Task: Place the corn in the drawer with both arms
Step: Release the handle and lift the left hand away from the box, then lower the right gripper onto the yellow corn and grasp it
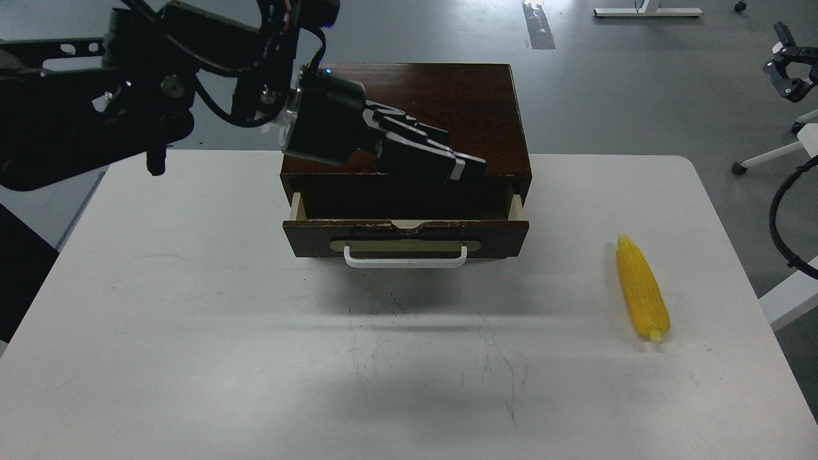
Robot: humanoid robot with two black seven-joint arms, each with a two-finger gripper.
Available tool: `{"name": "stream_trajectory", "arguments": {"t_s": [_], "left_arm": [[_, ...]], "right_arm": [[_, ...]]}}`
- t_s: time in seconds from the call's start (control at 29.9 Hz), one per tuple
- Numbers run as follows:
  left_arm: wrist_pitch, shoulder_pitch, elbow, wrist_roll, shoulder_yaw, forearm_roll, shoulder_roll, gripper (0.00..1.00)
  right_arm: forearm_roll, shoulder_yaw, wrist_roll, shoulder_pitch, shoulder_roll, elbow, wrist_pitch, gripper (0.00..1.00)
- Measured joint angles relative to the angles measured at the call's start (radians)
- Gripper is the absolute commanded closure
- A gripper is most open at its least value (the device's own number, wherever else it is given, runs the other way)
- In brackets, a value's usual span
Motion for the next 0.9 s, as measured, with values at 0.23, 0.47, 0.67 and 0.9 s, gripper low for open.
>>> {"name": "stream_trajectory", "arguments": {"t_s": [0.23,0.47,0.67,0.9], "left_arm": [[0.000,0.192,0.228,0.000,-0.163,-0.453,-0.014,0.02],[0.000,0.276,0.465,-0.001,-0.174,-0.925,-0.064,0.02],[0.000,0.338,0.681,-0.001,-0.193,-1.125,-0.092,0.02],[0.000,0.461,0.717,-0.001,-0.330,-1.223,-0.099,0.02]], "right_arm": [[-0.320,-0.110,-0.006,0.092,-0.061,0.079,0.000,0.00],[-0.578,-0.282,-0.018,0.239,-0.116,0.181,-0.001,0.00],[-0.825,-0.477,-0.056,0.349,-0.180,0.405,-0.001,0.00],[-1.113,-0.531,-0.108,0.342,-0.193,0.525,-0.001,0.00]]}}
